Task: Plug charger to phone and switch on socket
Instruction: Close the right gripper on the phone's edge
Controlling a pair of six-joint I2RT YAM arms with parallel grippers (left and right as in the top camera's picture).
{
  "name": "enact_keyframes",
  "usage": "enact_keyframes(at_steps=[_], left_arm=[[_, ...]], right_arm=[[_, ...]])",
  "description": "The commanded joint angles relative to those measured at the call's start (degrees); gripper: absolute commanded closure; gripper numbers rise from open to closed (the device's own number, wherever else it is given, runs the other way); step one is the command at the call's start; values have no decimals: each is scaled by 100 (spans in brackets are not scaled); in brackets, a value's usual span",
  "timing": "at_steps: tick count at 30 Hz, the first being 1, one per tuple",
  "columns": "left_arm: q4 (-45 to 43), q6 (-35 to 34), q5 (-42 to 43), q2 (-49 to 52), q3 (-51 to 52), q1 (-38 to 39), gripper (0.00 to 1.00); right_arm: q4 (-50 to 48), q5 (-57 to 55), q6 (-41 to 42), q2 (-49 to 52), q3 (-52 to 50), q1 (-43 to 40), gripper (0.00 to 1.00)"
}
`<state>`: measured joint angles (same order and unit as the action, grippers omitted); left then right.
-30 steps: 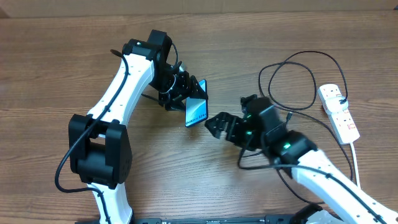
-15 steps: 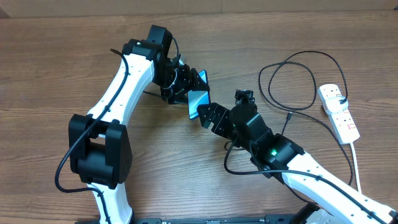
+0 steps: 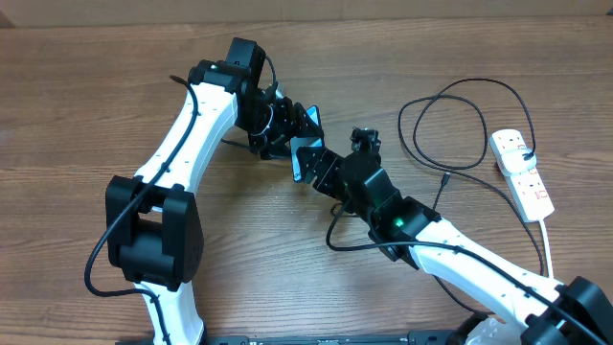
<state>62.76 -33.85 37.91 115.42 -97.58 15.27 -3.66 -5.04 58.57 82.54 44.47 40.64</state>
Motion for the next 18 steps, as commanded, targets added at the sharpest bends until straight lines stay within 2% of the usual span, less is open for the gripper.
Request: enact_keyframes(at_steps=[1, 12, 18], left_arm=[[-79, -260, 260, 31, -157, 13, 56], [-247, -562, 411, 31, -157, 13, 56], [-284, -610, 413, 31, -157, 13, 56]], right_arm=[[-374, -199, 20, 249, 61, 24, 29], [-767, -846, 17, 354, 61, 22, 39], [-935, -758, 17, 354, 61, 61, 43]])
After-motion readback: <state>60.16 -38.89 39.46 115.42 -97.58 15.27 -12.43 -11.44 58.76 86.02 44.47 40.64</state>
